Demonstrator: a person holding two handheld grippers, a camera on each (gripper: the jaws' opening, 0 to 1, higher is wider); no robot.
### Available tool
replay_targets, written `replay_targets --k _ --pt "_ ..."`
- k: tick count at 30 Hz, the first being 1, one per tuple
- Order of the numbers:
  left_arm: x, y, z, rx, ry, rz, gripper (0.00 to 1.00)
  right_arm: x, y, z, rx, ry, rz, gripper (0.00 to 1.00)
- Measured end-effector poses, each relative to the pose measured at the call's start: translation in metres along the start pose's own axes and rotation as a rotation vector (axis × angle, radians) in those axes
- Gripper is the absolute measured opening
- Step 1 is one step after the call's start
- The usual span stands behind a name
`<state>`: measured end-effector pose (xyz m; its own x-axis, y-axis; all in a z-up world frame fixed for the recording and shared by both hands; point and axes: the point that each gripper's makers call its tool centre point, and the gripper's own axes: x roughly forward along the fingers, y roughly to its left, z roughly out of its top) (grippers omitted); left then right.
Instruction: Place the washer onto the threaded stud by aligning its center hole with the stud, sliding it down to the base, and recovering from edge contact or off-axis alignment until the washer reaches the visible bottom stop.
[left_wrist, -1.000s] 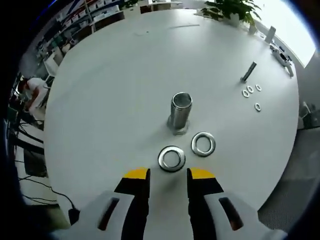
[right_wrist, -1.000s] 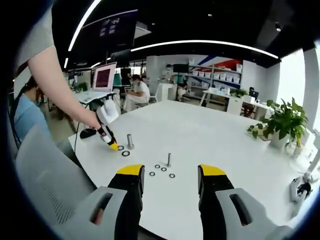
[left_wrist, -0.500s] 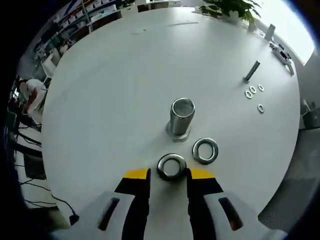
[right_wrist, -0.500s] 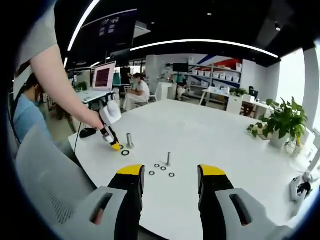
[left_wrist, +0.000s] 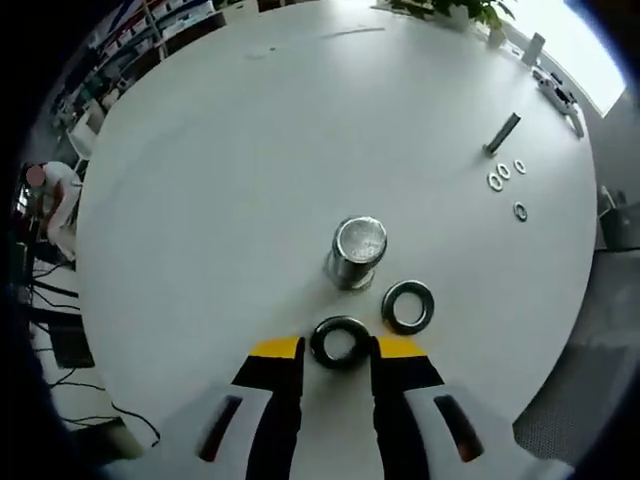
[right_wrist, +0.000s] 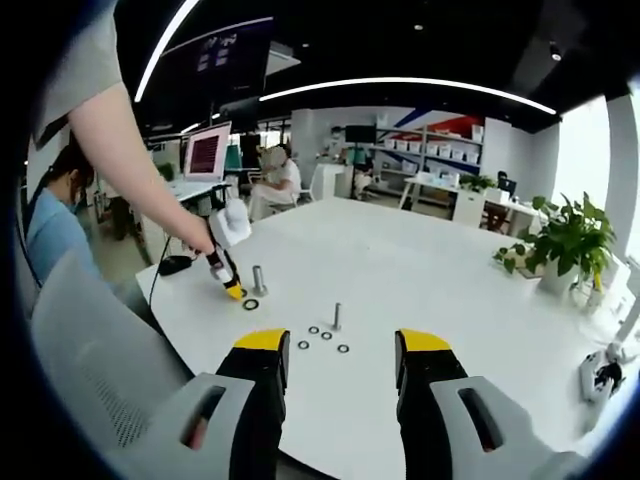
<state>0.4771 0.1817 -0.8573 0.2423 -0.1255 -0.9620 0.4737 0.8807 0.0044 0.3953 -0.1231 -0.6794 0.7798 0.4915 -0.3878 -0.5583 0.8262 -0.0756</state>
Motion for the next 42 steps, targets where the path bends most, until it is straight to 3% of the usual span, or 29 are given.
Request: replay_targets --k 9,19,34,42 --pt "-0.0005 -0.0031 -0.0040 0.047 0.066 -0.012 0.25 -0.0001 -0.0003 -0.0005 0.003 0.002 -0.001 0.44" --pt "-0.0006 -0.0027 -0.0037 0.041 0.081 -0.008 0.24 0.0004 -0.0005 -0.0011 0.002 0.007 -0.003 0.44" --pt "-0.0018 -0.0017 -0.0031 0.050 0.058 -0.006 0.21 0.0000 -0.0017 -0.0016 0.000 0.009 -0.013 0.44" --pt "-0.0019 -0.0018 -0.0041 0.066 0.018 -0.013 0.20 0.0000 -0.0018 -0.0018 -0.001 0.010 -0.013 0.44"
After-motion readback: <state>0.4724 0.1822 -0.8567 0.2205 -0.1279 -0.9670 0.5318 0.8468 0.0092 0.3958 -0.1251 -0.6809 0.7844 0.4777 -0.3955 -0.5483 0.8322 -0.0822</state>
